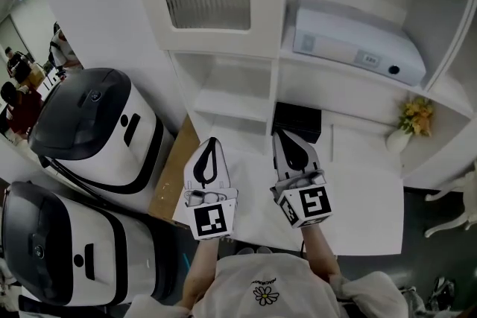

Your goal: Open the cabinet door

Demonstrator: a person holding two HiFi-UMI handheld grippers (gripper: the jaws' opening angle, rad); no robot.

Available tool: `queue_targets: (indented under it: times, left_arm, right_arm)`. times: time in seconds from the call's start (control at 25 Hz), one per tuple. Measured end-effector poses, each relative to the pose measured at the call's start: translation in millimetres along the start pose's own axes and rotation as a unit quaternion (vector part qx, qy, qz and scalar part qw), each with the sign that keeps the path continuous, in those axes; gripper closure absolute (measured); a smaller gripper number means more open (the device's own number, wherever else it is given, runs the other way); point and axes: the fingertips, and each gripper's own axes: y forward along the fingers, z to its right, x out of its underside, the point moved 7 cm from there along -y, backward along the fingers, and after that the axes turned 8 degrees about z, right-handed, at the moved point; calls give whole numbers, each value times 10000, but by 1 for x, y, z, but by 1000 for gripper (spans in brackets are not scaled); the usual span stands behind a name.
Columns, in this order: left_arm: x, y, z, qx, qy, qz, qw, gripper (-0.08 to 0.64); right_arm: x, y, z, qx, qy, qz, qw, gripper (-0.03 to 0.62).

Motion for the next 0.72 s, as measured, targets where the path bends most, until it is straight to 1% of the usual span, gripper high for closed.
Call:
queue_targets:
  times: [0.08, 0.12, 0.24, 0.32, 0.48, 0.56, 0.64, 0.72]
  left_arm:
    - [-4, 4, 1, 84, -51, 61, 9999, 552]
    - [-6, 6, 4, 152, -56, 98, 9998, 552]
    - [-13, 15, 11, 366, 63, 212, 9991, 552]
    - [-21, 22, 12, 481, 201, 336, 9981, 552]
    - [-38, 36, 9, 578, 208, 583, 9964, 552]
    - [-43, 40, 7, 594, 280, 664, 9956, 552]
    - [-45, 42, 5, 589, 191, 688, 9957, 552]
    - [-44, 42, 4, 576, 88, 698, 9959, 552]
  right_arm:
    - [-20, 11, 1, -142, -53, 247, 9996, 592]
    - [-31, 16, 1, -233, -82, 372, 9990, 559]
    - [-65, 31, 1, -459, -216, 732, 9960, 513]
    - [-89, 43, 4, -526, -387, 979, 9931, 498]
    - [-139, 77, 21, -564, -697, 1386, 9863, 478]
    - [-159, 98, 29, -602, -840, 1418, 9845, 454]
    - [-171, 120, 37, -639, -957, 1313, 9846, 426]
    - [-177, 139, 43, -616, -976, 1159, 9865, 418]
